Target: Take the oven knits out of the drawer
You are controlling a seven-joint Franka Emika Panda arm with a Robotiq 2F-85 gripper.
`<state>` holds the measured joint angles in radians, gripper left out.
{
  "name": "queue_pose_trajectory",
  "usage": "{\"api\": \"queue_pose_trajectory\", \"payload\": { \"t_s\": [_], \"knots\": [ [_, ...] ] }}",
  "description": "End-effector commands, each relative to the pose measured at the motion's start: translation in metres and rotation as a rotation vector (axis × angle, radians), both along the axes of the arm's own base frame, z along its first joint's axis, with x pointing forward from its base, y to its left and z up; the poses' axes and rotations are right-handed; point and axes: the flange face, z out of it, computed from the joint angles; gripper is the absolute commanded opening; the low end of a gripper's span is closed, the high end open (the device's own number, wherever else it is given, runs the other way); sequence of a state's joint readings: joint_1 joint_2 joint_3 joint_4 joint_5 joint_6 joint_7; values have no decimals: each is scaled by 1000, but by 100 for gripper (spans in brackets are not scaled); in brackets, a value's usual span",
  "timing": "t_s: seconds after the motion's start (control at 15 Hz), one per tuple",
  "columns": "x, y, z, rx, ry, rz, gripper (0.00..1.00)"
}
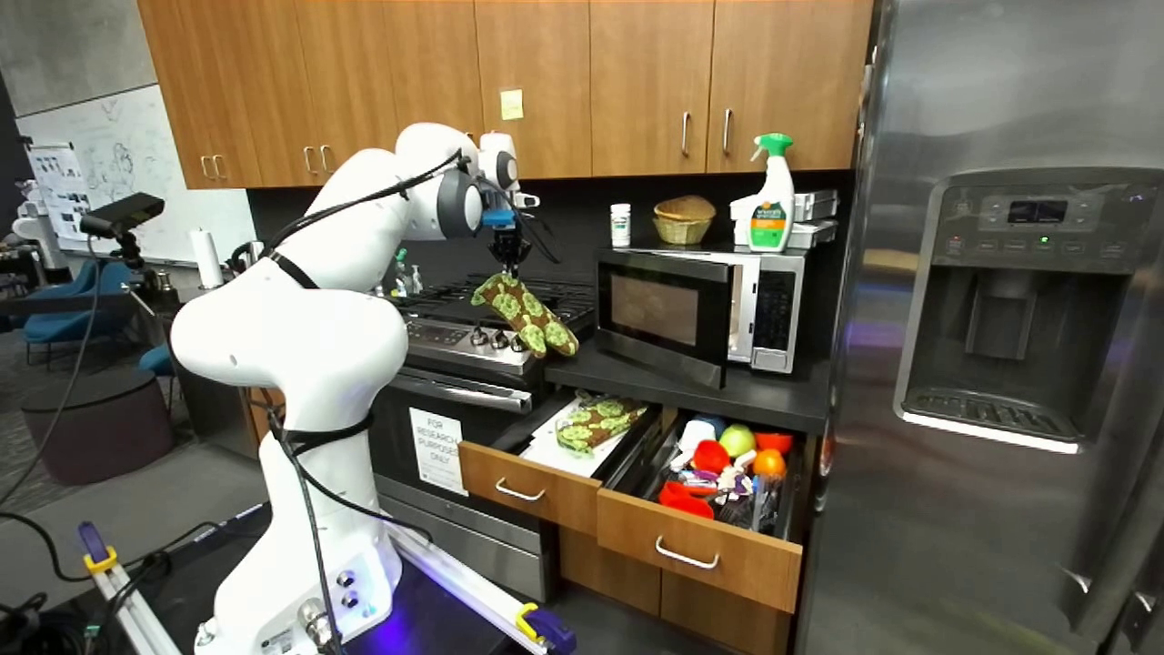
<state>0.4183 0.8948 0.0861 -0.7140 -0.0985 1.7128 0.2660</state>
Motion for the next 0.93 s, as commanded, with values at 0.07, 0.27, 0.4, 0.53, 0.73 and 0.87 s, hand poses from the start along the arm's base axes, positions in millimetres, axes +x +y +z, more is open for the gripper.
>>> {"api": "queue_pose_trajectory", "payload": {
  "t_s": [0.07, 0.27, 0.4, 0.53, 0.73, 0.87],
  "knots": [
    [-1, 13, 5, 10, -14, 3, 3],
    [-2, 17, -5, -1, -5, 5, 3],
    [-3, 19, -11, -8, 4, 7, 3],
    [-3, 20, -18, -19, 14, 7, 12],
    [-2, 19, -26, -29, 31, 6, 39],
    [-2, 18, -29, -33, 35, 6, 51]
  ]
}}
